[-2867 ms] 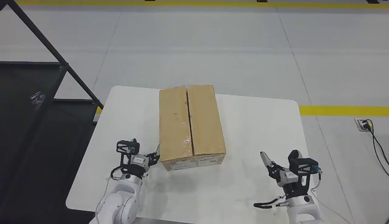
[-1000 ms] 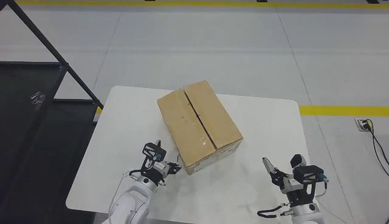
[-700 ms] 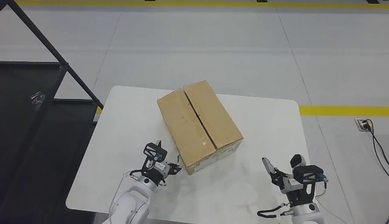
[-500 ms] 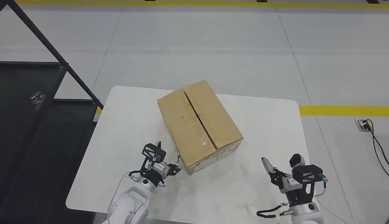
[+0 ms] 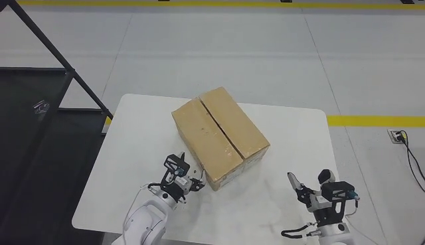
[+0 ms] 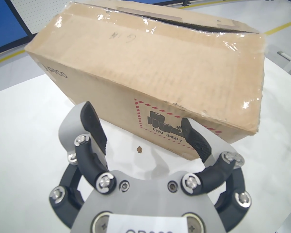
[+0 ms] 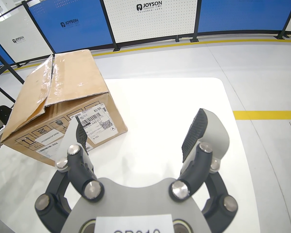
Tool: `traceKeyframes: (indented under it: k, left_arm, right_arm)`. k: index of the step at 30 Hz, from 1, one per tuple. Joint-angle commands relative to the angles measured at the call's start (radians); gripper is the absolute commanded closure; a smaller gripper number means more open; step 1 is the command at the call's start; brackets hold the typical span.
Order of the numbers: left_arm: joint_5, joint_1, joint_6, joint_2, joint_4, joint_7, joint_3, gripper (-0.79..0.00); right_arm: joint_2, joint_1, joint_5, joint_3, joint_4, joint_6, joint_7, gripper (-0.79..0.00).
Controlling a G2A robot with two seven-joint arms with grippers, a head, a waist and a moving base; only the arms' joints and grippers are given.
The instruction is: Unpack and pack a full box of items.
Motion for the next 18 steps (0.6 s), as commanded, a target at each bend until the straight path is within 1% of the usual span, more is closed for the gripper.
traceKeyframes:
  k: [1,7,10,18]
  left_arm:
    - [0.000,-0.009,-0.013,-0.001,0.004,-0.003,0.006,-0.785]
    - [0.003,-0.038,-0.061,-0.003,0.018,-0.009,0.023,-0.785]
    - [0.006,-0.047,-0.070,-0.004,0.022,-0.009,0.028,-0.785]
    - [0.029,-0.011,-0.088,0.006,0.020,0.008,-0.013,-0.785]
  right_arm:
    - [-0.001,-0.001,0.002,0.002,-0.001,-0.001,0.000,-0.785]
    - [-0.003,-0.002,0.006,0.008,0.002,0.000,-0.001,-0.785]
    - [-0.004,0.002,0.007,0.010,0.004,-0.001,0.002,-0.785]
    - [-0.006,0.014,0.008,0.013,0.006,-0.002,0.015,-0.785]
